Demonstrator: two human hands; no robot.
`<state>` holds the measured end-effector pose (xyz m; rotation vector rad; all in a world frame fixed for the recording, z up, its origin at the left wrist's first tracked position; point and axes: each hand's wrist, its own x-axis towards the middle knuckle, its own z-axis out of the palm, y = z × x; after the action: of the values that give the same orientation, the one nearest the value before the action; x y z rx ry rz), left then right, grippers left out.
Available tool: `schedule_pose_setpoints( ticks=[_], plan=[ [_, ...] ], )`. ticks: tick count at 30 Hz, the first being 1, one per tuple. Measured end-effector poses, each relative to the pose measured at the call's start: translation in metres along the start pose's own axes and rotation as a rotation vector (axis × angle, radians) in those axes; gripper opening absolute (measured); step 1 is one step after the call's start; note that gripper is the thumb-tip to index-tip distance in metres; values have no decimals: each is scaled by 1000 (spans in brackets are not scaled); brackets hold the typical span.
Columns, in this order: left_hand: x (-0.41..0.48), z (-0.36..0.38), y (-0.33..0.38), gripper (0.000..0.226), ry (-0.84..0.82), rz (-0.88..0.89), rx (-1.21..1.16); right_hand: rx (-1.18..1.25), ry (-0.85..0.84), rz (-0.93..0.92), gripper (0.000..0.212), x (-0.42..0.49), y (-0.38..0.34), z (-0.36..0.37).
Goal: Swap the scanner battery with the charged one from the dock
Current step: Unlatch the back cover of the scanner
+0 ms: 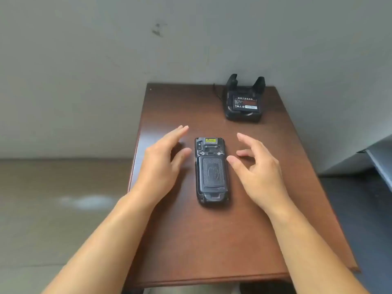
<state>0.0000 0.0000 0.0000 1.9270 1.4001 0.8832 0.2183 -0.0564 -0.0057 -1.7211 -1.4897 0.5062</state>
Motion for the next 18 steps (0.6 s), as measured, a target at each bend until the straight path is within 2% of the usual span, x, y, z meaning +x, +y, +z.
schedule_pose_setpoints(
  ticks=[3, 6, 11, 18],
  plan=[
    [17, 11, -9, 41, 41, 36, 32, -89, -73, -64, 48, 26, 7, -3],
    [26, 13, -11, 39, -31, 58, 40, -114, -142, -116, 42, 38, 9, -6],
    [34, 4, -11, 38, -120, 49, 31, 2, -174, -142, 30, 40, 15, -8],
    [39, -1, -8, 40, -181, 6, 45, 50, -156, -175, 25, 43, 19, -5]
  ],
)
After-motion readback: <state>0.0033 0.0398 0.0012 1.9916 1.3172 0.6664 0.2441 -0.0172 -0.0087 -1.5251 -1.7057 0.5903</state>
